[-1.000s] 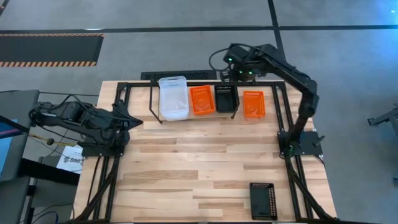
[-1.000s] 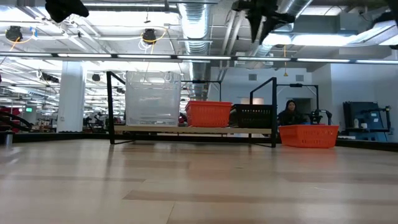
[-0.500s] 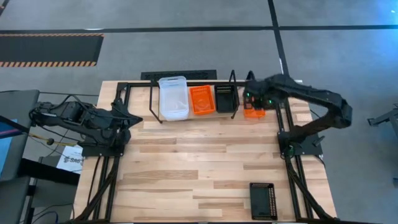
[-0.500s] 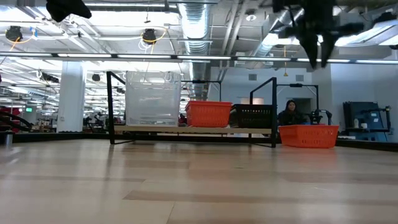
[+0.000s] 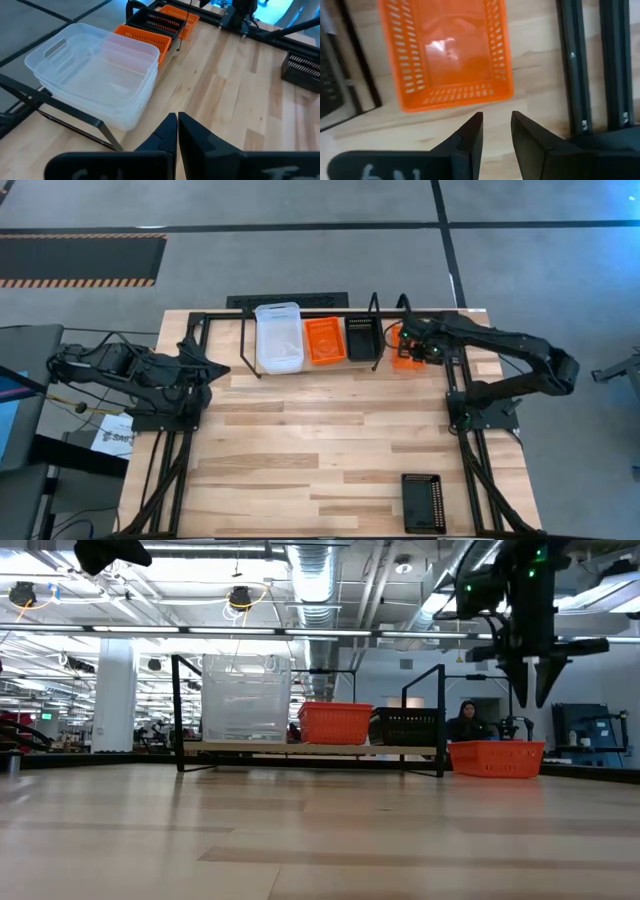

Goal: Stack baskets on shelf by color
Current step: Stack the orange bin on top of the orange bin on the shelf

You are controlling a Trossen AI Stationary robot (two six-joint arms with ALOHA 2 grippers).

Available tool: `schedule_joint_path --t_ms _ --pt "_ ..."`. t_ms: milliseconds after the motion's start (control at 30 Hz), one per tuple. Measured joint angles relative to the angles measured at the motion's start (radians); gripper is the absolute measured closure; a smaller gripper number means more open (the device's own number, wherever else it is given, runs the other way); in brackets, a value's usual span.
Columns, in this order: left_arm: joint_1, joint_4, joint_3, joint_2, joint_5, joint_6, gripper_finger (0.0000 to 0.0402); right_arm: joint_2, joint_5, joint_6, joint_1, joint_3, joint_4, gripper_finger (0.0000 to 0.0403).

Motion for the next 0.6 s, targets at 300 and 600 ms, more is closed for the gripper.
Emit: schedule_joint_path --t_ms 300,600 --pt "0.0 0.0 0.0 0.0 -0.001 -0.029 0.0401 0.001 -0.022 -0.137 -0.167 -0.036 0.011 0.0227" --pt "0.0 0.0 0.0 0.0 -0.018 -0.032 0.0401 0.001 -0.052 -0.189 -0.198 -0.149 0.238 0.0189"
